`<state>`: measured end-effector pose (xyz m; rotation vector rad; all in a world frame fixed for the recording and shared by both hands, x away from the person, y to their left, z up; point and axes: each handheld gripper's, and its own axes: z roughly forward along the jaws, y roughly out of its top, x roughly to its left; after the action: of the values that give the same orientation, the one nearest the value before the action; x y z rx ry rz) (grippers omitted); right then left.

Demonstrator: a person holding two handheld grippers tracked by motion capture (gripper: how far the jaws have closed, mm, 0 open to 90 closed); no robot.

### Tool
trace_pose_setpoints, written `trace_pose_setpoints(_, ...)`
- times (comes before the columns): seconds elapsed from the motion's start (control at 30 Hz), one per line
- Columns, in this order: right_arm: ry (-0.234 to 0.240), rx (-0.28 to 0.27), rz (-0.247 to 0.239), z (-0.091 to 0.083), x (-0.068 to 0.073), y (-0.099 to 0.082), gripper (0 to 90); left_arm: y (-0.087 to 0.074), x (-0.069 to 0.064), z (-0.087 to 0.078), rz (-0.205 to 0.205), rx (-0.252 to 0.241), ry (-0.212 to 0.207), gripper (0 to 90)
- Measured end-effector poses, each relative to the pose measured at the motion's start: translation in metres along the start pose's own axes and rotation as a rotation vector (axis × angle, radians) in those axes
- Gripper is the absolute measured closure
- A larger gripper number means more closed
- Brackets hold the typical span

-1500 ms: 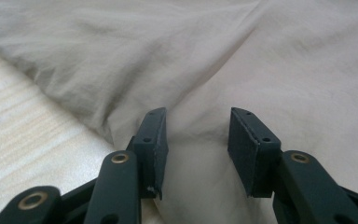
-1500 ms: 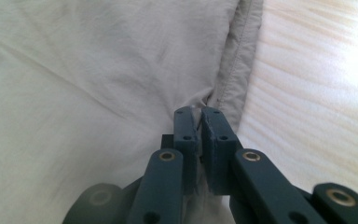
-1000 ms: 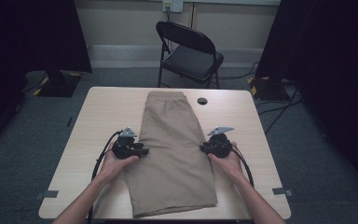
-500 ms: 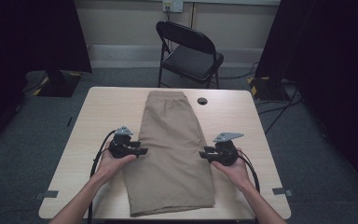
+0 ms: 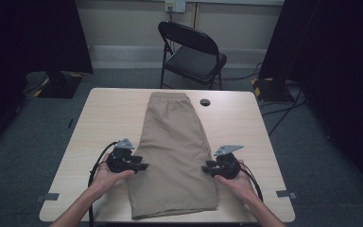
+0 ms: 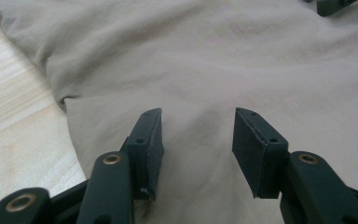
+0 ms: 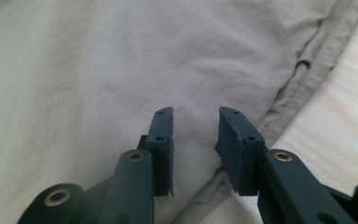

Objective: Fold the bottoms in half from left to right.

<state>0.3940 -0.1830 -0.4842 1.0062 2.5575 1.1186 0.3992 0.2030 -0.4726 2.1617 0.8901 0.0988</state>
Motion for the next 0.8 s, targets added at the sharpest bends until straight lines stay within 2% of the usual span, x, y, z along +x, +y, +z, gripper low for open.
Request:
trace_pose_setpoints(0.1,0.001,0.016,-0.005,0.004,0.002,-0.001,66.0,-0.004,0.003,0.002,-0.004,0.008,0.006,53.8)
trace_pose_setpoints(0.23,0.005,0.004,-0.013,0.008,0.006,0.000,65.7,-0.007,0.007,0.007,-0.003,0.024,0.035,54.7)
trace_pose_setpoints(0.43,0.004,-0.005,-0.026,0.017,0.012,0.006,65.0,-0.006,0.018,0.010,-0.013,0.001,0.090,54.7)
trace_pose_setpoints(0.57,0.018,-0.003,-0.030,0.022,0.016,0.011,59.8,-0.006,0.025,0.009,-0.028,-0.005,0.097,54.6)
trace_pose_setpoints(0.7,0.049,-0.022,-0.037,0.015,0.023,0.013,53.7,-0.006,0.031,0.008,-0.017,-0.016,0.122,54.7)
trace_pose_setpoints(0.8,0.078,-0.053,-0.043,0.005,0.029,0.013,53.2,-0.007,0.036,0.006,-0.036,-0.022,0.132,54.6)
